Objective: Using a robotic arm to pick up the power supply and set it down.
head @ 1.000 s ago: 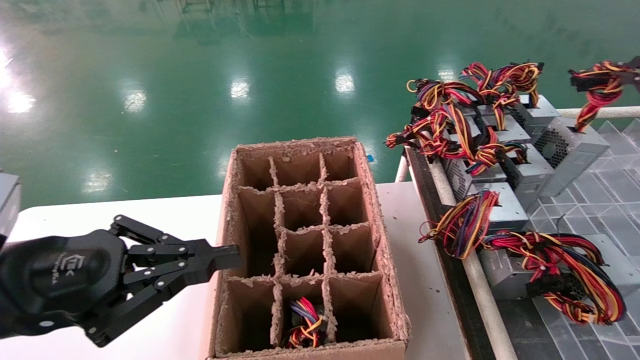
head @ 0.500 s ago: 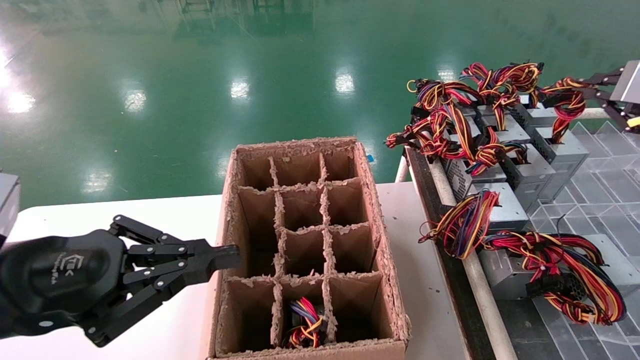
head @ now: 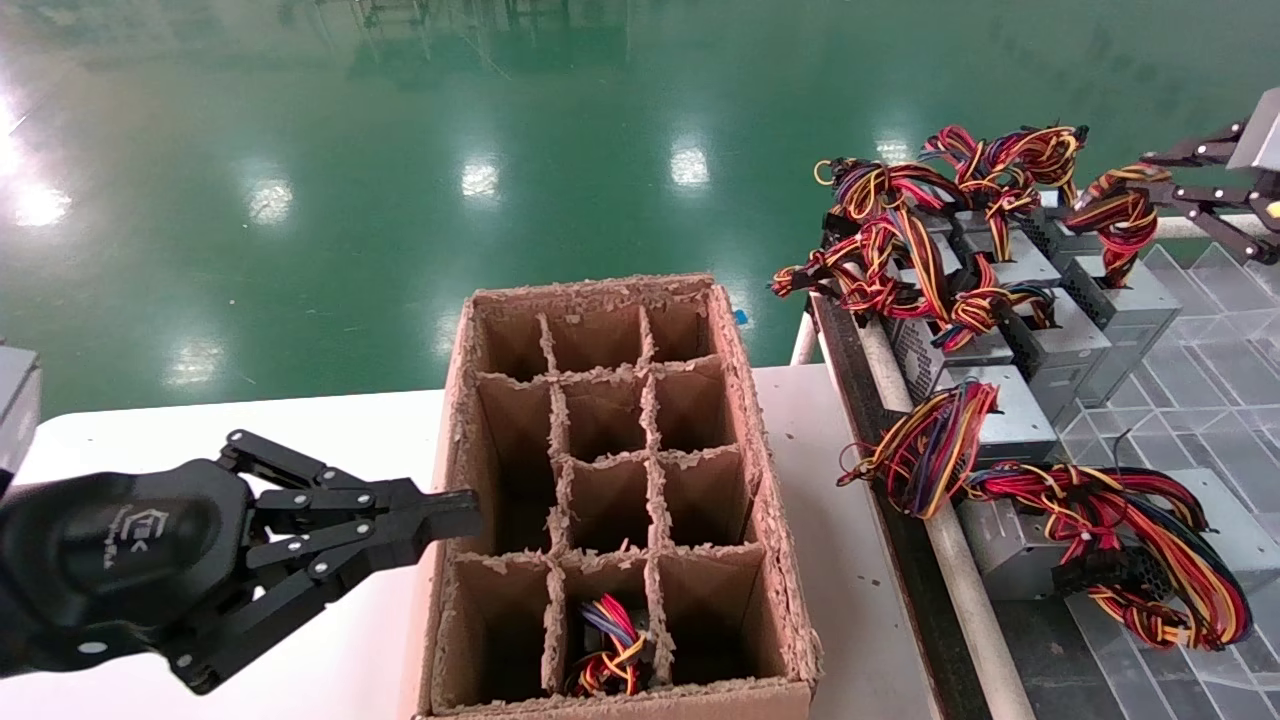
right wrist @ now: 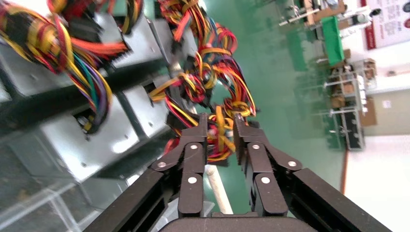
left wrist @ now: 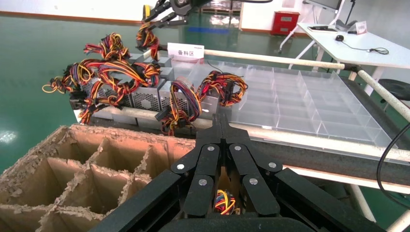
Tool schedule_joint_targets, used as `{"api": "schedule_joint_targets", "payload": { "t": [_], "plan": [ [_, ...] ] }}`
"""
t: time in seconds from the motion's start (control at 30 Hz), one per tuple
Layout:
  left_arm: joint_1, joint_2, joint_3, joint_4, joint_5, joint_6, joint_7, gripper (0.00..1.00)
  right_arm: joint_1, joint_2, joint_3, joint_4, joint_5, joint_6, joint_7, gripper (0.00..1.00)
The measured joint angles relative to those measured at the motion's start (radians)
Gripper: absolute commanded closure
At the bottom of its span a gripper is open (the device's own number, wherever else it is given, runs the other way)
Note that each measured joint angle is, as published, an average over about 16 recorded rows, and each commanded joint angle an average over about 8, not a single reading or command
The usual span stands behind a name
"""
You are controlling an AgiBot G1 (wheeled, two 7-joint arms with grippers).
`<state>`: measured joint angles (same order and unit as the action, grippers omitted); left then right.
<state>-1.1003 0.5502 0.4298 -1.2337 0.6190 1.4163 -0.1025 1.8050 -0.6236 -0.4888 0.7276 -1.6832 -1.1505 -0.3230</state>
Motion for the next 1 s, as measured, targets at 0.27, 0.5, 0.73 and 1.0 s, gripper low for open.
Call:
{"api": "schedule_joint_targets", "payload": {
  "t": [0.27, 0.5, 0.73, 1.0],
  "plan": [
    [0.000, 0.000, 0.000, 0.000, 0.000, 0.000, 0.000, 1.00, 0.022, 0.022, 0.039, -0.014, 0.114, -0.132, 0.035, 0.00],
    [0.000, 0.000, 0.000, 0.000, 0.000, 0.000, 0.000, 1.00, -0.001, 0.045, 0.095, -0.012, 0.265, -0.237, 0.065, 0.00],
    [0.000, 0.000, 0.000, 0.000, 0.000, 0.000, 0.000, 1.00, -0.062, 0.052, 0.130, 0.024, 0.379, -0.284, 0.103, 0.00],
    [0.000, 0.000, 0.000, 0.000, 0.000, 0.000, 0.000, 0.58, -0.151, 0.046, 0.139, 0.100, 0.455, -0.295, 0.159, 0.00]
  ]
}}
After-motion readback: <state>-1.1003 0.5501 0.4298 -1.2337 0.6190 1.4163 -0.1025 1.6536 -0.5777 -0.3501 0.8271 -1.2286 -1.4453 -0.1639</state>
